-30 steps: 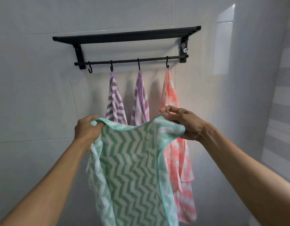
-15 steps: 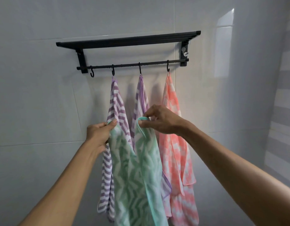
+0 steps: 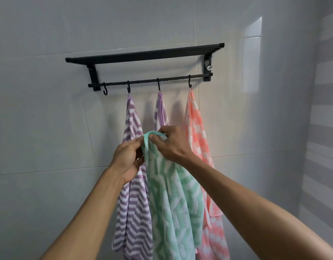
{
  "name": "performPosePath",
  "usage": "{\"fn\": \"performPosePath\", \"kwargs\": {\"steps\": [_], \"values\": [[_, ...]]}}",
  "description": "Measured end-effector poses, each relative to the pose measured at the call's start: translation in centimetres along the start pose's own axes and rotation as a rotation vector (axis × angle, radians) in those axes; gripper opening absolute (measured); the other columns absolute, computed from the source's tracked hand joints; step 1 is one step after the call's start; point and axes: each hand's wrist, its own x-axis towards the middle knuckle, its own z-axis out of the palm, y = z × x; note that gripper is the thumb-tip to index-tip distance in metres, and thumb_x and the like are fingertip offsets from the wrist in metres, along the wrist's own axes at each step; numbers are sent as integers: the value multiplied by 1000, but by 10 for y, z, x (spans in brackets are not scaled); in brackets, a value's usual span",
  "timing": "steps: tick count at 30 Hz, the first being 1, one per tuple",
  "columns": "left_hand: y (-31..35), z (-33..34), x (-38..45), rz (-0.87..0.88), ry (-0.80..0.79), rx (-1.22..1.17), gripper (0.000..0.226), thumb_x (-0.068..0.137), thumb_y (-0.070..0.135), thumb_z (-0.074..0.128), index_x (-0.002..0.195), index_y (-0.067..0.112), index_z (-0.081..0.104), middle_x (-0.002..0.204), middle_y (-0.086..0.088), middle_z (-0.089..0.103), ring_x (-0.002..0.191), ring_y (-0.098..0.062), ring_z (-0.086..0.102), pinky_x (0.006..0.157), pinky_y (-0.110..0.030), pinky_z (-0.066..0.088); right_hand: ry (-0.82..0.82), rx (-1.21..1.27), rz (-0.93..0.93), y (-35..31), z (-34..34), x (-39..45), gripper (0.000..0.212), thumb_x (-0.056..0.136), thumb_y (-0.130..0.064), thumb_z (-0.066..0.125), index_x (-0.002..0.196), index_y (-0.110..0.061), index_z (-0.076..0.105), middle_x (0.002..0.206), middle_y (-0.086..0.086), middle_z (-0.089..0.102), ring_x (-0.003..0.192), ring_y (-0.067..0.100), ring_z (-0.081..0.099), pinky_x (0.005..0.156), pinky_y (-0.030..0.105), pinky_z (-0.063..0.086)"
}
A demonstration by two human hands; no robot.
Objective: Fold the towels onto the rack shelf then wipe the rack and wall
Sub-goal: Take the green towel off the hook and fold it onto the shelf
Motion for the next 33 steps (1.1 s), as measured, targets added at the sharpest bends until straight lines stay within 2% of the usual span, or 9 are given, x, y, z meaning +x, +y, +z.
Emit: {"fn": "performPosePath", "kwargs": {"steps": [5,9,12,15,18,21,25,29,33], "values": [[2,-1,-8,13,-111,15,27,94,28,63,105,6,75,95,-9,76,80,-17,71,72,-28,58,0,2,21,2,-4,-1,31,84,-37,71,61,-21,60,54,-5,52,50,15,48,48,30,40],[2,-1,-9,88,-131,150,25,93,7,63,117,0,70,110,-15,75,96,-23,73,75,-24,59,-39,86,41,2,-7,1,29,85,-38,75,68,-15,69,55,-1,56,50,15,49,48,33,41],[5,-1,-6,136,-45,295,20,99,4,56,110,1,72,105,-16,76,99,-30,73,79,-28,61,-115,221,95,6,-12,2,37,79,-47,81,74,-11,75,68,17,68,56,26,60,53,44,52],[7,-6,2,218,52,456,21,102,7,54,100,5,75,98,-18,77,97,-35,73,83,-38,62,-262,468,159,9,-19,-3,41,76,-40,86,77,-2,70,76,23,67,66,26,60,63,44,53],[15,-22,16,314,153,616,31,101,11,53,83,19,78,92,-14,76,90,-34,73,89,-52,57,-484,652,273,16,-28,-11,22,83,-27,81,79,-9,68,82,13,70,69,25,66,72,38,58],[29,-36,22,333,225,595,36,102,7,51,79,23,73,84,-5,71,81,-22,66,90,-43,56,-785,637,374,29,-40,-24,22,90,-25,74,97,-4,71,93,14,73,75,23,71,75,34,62],[44,-58,29,386,283,611,24,102,4,51,95,11,73,90,-7,69,86,-22,63,86,-34,50,-972,346,477,44,-50,-37,42,82,-35,78,105,0,74,112,20,73,103,38,70,98,52,54],[47,-88,36,378,368,697,22,100,6,52,100,15,72,100,-11,72,89,-23,64,87,-33,50,-1136,-452,355,41,-57,-33,40,84,-55,73,82,-15,69,82,-1,68,69,21,61,63,32,51],[45,-117,32,303,421,808,21,99,9,54,94,19,72,99,-11,74,95,-29,68,92,-42,54,-1040,-944,315,51,-72,-16,52,85,-60,69,79,-10,57,81,0,57,84,25,56,75,32,49]]}}
